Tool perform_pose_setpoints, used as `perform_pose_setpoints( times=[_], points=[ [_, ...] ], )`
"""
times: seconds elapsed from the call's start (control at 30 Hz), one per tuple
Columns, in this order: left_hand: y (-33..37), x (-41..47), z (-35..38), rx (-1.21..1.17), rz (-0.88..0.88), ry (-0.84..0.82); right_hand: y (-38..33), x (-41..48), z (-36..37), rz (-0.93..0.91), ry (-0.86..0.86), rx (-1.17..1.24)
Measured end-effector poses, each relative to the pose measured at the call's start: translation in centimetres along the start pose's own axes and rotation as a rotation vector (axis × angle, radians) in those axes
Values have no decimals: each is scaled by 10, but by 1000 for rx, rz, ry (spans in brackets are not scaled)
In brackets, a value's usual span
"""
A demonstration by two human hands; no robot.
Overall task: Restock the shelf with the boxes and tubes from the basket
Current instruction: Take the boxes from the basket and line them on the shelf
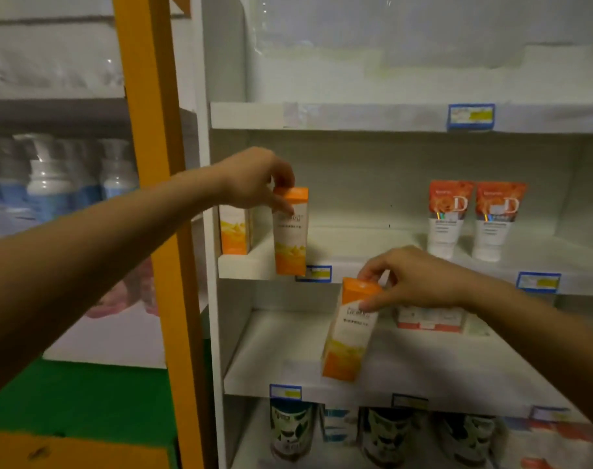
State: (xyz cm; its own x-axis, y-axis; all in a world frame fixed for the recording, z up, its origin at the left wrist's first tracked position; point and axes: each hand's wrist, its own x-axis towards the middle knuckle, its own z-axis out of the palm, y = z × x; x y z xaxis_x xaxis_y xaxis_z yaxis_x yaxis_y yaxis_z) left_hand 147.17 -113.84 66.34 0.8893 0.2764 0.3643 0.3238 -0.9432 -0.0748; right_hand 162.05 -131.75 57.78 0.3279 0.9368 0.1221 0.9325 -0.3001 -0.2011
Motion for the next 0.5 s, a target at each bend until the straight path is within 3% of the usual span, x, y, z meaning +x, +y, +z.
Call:
perform_pose_setpoints(
  times=[0.23,0.5],
  points=[
    [-22,47,13,18,-111,94,-8,21,-53,-5,101,108],
    [-42,72,31,86,-250,129,-11,48,-72,19,193,71]
  ],
)
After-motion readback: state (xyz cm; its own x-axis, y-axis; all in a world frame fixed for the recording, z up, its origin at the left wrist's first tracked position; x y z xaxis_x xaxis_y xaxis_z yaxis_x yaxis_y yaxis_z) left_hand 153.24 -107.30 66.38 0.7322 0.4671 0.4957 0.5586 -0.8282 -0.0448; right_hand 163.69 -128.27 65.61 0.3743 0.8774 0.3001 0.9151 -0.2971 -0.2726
